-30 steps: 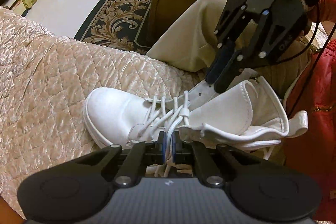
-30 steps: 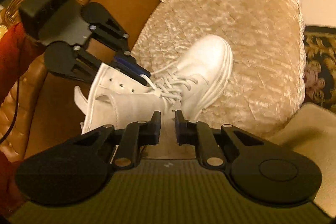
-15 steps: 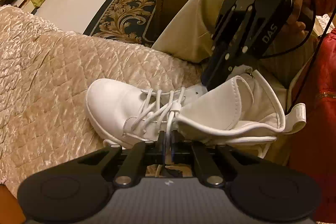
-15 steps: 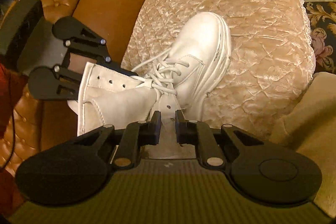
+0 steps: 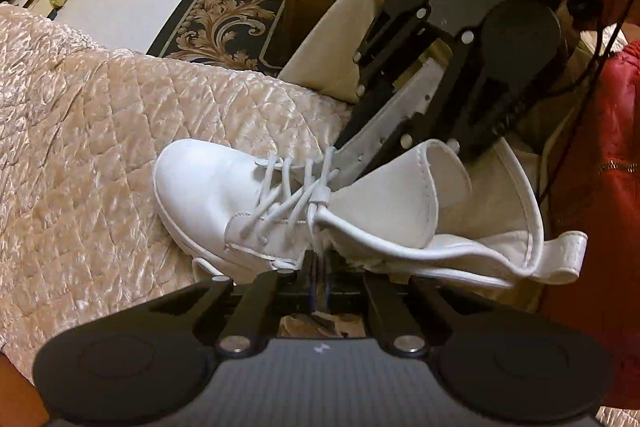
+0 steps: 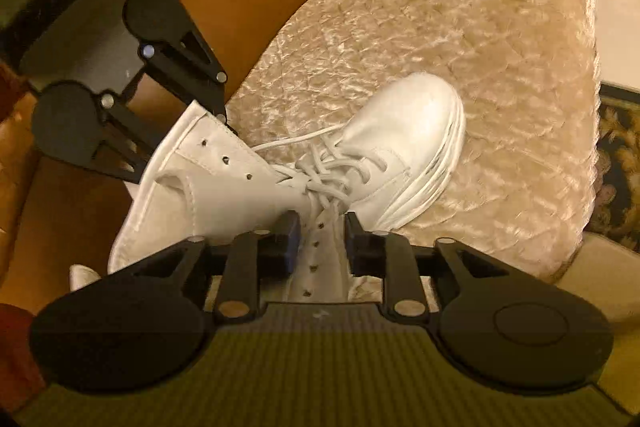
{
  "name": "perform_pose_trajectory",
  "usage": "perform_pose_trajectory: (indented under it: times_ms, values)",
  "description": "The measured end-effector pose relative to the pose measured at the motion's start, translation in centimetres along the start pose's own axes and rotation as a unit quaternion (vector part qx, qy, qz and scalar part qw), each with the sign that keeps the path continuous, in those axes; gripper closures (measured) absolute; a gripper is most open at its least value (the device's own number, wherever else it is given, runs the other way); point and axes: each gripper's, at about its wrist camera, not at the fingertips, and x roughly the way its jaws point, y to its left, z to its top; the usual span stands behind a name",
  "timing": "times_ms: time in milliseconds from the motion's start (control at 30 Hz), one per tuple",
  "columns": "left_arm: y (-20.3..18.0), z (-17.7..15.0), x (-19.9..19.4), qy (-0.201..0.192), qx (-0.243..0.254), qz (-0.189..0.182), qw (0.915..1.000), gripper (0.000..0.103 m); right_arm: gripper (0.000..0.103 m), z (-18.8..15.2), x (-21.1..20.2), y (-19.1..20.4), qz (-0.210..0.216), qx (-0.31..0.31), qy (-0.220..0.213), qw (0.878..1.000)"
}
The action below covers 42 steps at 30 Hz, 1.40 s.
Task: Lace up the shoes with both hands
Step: 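Hold the lace at the eyelets with the left gripper while the right gripper grips the collar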
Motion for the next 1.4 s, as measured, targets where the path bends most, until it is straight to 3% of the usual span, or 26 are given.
perform_pose_trajectory:
  times_ms: [67,167,267,433,533,767,1033,1133,1267,1400]
  values:
    - [0.2,0.0,-0.1,-0.004,0.0,-0.004,1.0,0.101,0.05,0.0,-0.1,-0.1,-0.016,0.003,-0.007,1.0]
    - [0.5,0.2,-0.3,-0.009,0.0,-0.013,0.9999,0.101,0.048,-0.1,-0.2,-0.5,-0.033,0.019,-0.021,0.999]
    - [-0.1,0.6,0.0,-0.004,0.015,-0.013,0.9998,0.101,0.048,-0.1,-1.0,0.1,-0.086,0.009,-0.067,0.994]
    - [0.0,0.7,0.2,-0.01,0.015,-0.013,0.9998,0.099,0.048,0.6,-0.5,-0.5,-0.086,0.003,-0.023,0.996]
    - [0.1,0.8,0.7,-0.005,0.022,0.008,0.9997,0.088,0.036,0.7,-0.5,-1.1,-0.088,0.011,-0.013,0.996]
    - [-0.3,1.4,0.4,-0.002,0.051,0.021,0.9985,0.088,0.036,-0.1,-1.4,-0.5,-0.077,-0.011,-0.024,0.997]
    - [-0.4,1.5,0.3,-0.016,0.048,0.033,0.9982,0.089,0.036,1.1,-0.5,0.9,-0.099,-0.095,0.033,0.99]
    - [-0.8,1.5,0.6,-0.006,0.057,0.046,0.9973,0.096,0.031,2.2,1.0,1.3,-0.109,-0.112,0.067,0.986]
    - [-0.6,1.0,0.4,-0.006,0.046,0.053,0.9975,0.096,0.031,2.6,1.5,1.4,-0.105,-0.091,0.055,0.989]
    - [-0.7,1.3,0.5,-0.012,0.046,0.048,0.9977,0.096,0.027,1.4,1.1,0.1,-0.104,-0.012,0.027,0.994]
